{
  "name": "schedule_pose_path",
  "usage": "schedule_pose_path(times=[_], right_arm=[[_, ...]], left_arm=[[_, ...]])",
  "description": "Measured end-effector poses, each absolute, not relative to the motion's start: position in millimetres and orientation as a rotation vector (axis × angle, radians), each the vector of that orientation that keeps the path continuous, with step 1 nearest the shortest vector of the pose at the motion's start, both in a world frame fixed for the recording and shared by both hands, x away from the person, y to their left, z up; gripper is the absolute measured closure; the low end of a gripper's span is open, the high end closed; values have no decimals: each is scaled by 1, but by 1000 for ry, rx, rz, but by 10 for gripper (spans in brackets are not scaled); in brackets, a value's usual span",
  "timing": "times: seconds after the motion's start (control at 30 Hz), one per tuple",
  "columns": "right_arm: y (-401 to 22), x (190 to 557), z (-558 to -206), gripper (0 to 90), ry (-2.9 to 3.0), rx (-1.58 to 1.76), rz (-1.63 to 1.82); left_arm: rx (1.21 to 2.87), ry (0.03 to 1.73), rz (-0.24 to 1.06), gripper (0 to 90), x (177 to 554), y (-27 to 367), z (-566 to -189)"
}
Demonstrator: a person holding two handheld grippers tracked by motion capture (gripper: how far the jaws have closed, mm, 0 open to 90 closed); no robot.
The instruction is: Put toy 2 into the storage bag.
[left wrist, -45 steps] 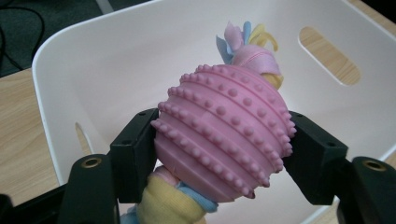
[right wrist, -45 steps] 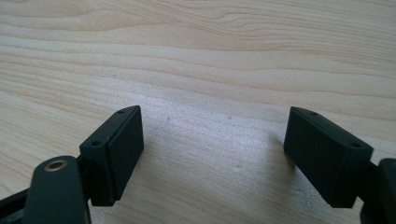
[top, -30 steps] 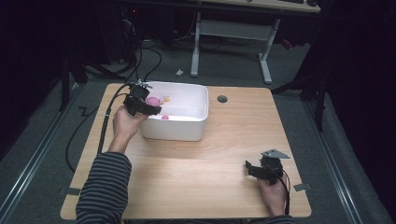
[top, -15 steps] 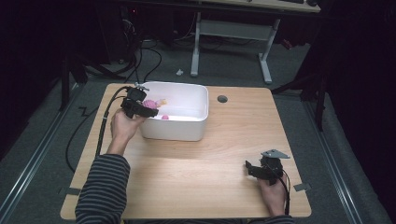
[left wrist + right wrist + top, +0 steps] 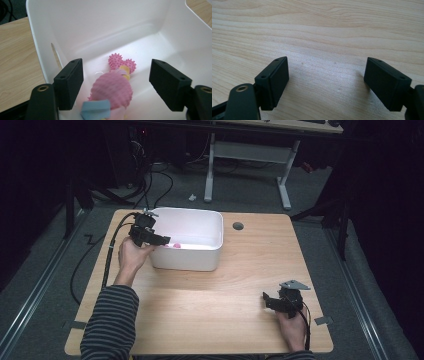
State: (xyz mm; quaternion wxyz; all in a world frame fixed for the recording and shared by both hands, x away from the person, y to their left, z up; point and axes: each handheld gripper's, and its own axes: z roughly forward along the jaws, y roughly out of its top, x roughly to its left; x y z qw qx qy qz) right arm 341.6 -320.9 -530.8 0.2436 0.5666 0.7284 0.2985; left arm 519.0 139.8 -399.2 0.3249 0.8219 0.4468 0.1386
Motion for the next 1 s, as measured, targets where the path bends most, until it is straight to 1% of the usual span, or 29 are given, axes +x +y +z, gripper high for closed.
schedule_pose_path(times=[0.13,0.4,0.57,1.0], right_arm=[[-321,342,-531,201,1989,1548,815],[-321,342,-531,201,1989,1548,815],[-321,342,-531,201,1989,1548,815],[-321,342,-531,201,1989,1547,815]], left_arm=[[2151,1164,377,240,517,141,-398],[2100,1131,399,214,507,141,-388],[2092,1103,429,211,498,144,-383],[2005,1063,451,219,472,156,-377]])
